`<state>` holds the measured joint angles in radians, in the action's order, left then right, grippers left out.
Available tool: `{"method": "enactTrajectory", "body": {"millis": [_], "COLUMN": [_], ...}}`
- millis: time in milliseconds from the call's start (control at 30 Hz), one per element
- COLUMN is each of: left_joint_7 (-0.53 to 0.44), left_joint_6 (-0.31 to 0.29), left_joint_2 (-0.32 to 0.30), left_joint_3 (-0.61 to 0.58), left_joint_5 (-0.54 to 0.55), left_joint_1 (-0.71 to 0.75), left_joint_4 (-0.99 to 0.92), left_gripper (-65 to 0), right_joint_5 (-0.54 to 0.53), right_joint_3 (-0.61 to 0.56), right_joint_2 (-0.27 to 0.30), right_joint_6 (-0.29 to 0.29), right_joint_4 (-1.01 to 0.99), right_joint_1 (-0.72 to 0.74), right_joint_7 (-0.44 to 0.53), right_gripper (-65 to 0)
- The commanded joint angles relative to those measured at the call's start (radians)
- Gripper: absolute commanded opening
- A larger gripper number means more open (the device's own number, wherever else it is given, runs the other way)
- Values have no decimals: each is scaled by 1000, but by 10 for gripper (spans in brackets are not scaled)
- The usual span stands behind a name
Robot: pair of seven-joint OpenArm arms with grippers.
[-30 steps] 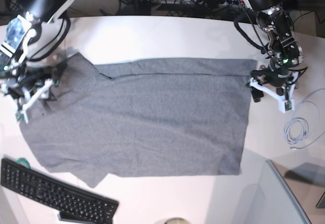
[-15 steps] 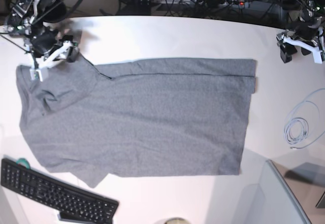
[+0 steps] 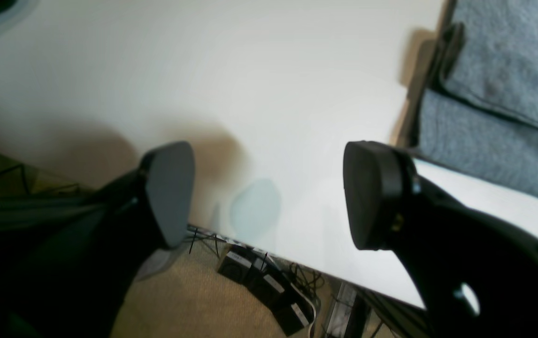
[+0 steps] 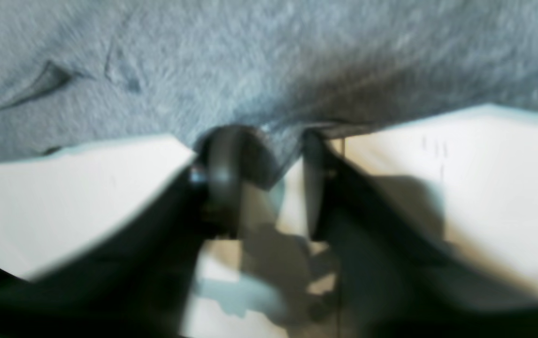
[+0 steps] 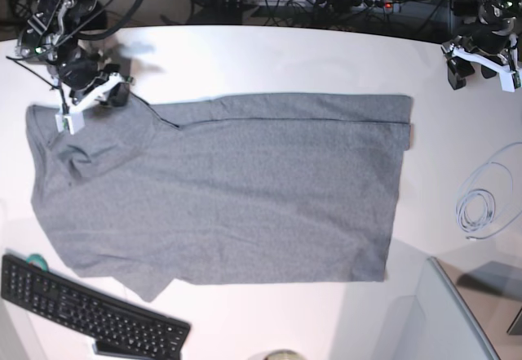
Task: Layout the t-shirt on the table in an organized manner, then fold the t-shirt properly
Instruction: 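Grasp the shirt corner with the right gripper and drag it outward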
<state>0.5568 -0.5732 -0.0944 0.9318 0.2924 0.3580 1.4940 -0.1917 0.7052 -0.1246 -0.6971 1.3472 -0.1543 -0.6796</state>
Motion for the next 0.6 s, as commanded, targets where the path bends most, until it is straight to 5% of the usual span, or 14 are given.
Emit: {"method": "enactTrajectory", "body": {"millis": [0,200,567], "left_joint_7": [-22,-22,-22], "left_joint_6": [0,0,0], "left_joint_2": [-14,-12,14], "left_joint_3": [5,-3,-3], "left_joint_5": [12,12,12], "left_joint_1": [3,3,0], "left_joint_4": [20,20,21], "left_gripper": [-179,-179,-179], "right_joint_5": [7,7,13], "right_joint_3": [1,-8,-11], "right_joint_2": [4,4,15], "right_joint_6": [-1,-1,-1], "right_joint_4": [25,105,182], "right_joint_1": [-11,-20,94], "right_joint_7": [-7,-19,-193], "right_gripper": [-612,-647,-647]}}
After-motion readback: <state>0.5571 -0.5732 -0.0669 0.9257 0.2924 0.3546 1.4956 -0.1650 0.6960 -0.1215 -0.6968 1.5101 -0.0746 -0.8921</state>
